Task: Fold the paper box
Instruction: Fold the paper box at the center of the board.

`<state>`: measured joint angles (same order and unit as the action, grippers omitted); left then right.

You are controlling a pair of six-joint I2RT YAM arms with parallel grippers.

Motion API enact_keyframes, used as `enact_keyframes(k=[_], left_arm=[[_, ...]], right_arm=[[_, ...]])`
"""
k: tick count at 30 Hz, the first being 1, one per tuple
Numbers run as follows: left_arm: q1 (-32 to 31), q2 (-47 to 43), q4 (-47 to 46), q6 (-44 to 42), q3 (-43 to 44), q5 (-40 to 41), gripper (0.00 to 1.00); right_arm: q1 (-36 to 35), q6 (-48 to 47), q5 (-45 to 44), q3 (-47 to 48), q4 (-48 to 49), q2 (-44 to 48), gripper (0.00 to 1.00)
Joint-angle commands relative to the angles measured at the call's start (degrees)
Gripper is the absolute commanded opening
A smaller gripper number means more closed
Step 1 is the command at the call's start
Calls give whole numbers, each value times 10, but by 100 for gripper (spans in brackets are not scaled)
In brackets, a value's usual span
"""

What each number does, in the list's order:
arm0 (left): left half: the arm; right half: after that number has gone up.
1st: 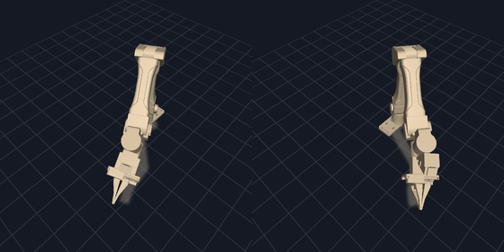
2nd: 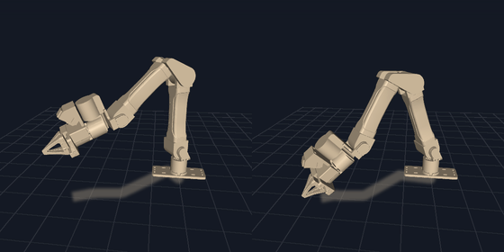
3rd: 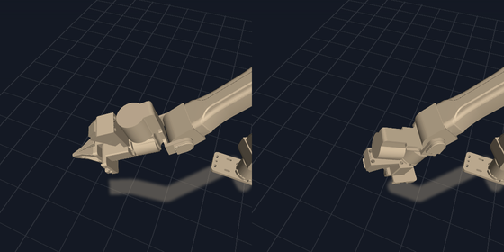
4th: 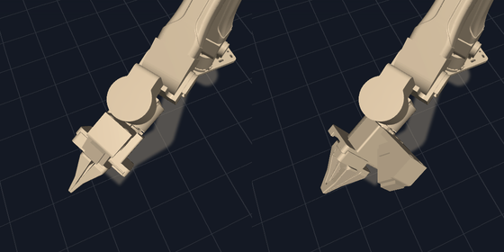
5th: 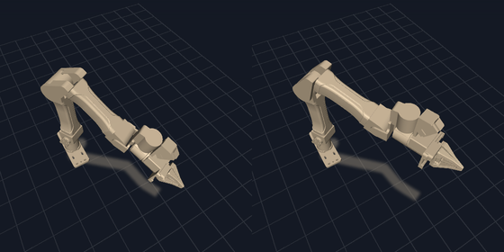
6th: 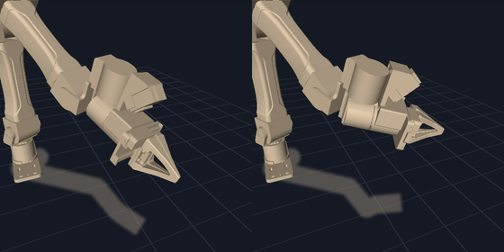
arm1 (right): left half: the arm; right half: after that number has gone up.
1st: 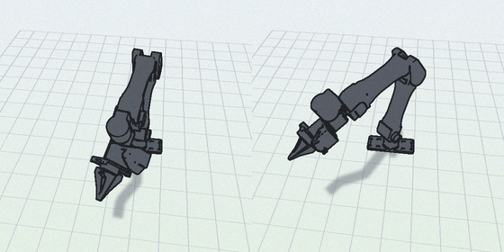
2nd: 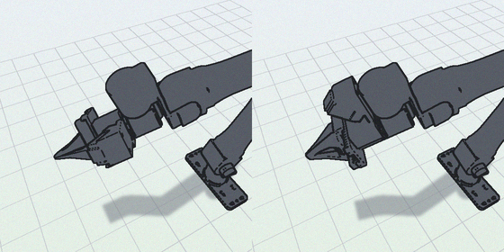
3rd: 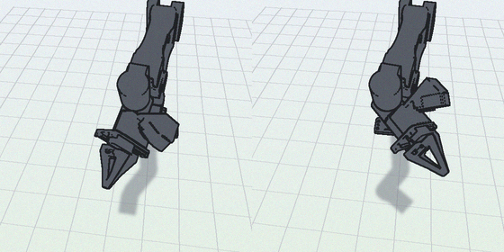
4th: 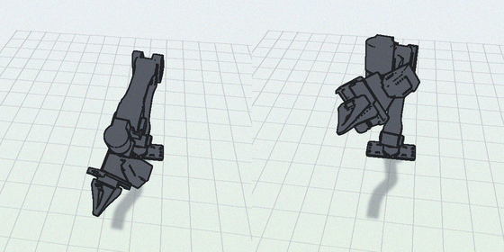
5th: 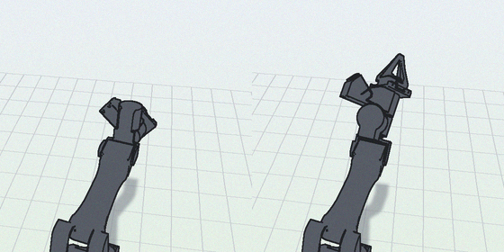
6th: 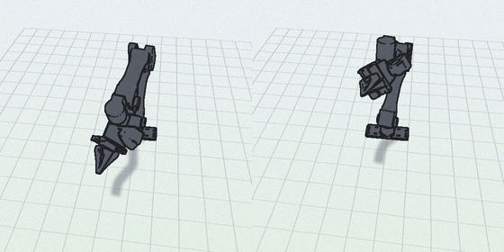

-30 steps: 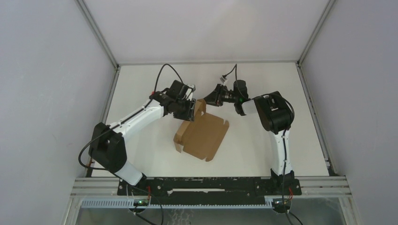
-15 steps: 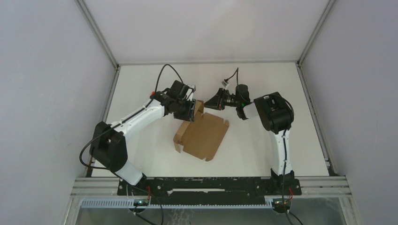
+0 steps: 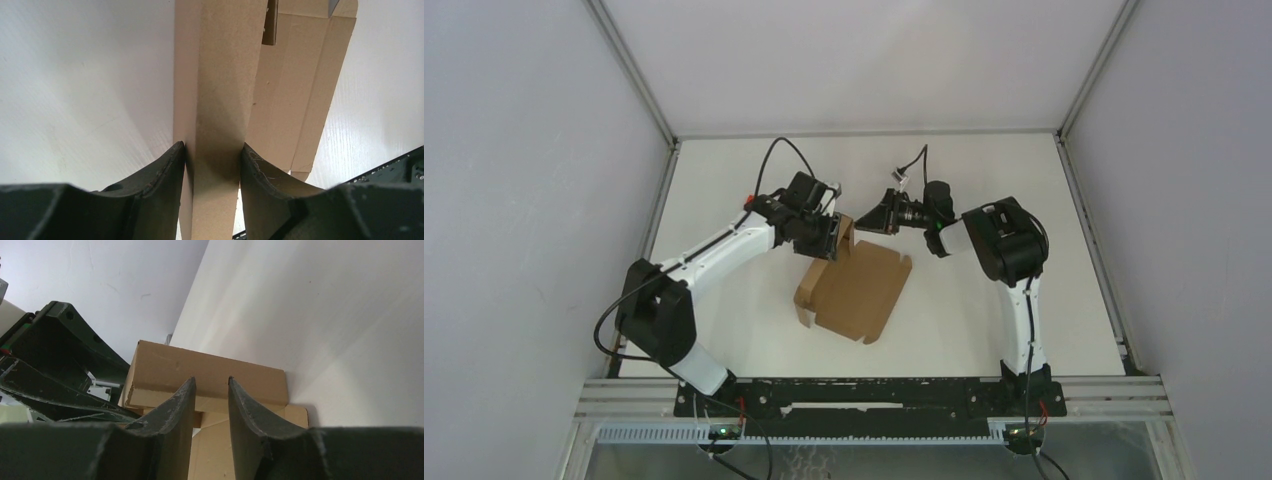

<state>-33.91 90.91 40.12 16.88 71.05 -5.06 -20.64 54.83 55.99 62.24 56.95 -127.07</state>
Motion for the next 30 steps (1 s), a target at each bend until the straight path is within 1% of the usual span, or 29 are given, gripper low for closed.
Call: enact_keyframes(k=[1, 7, 11, 18, 26, 30], left_arm=[[-4, 13, 14, -14, 21, -4, 47], [-5, 17, 15, -18, 23, -5, 47], [-4, 20, 16, -21, 24, -6, 47], [-4, 21, 18, -24, 29, -8, 47], [-5, 23, 20, -24, 31, -8, 47], [-5, 22, 24, -24, 34, -8, 47]], right_arm=[[-15, -46, 13, -8, 34, 35, 39], [-28, -87, 11, -12, 34, 42, 40], [-32, -92, 7, -16, 44, 39, 40], [-24, -22, 26, -37, 171, 12, 41], [-25, -26, 42, -72, 204, 21, 39], [-28, -17, 60, -82, 238, 12, 39]])
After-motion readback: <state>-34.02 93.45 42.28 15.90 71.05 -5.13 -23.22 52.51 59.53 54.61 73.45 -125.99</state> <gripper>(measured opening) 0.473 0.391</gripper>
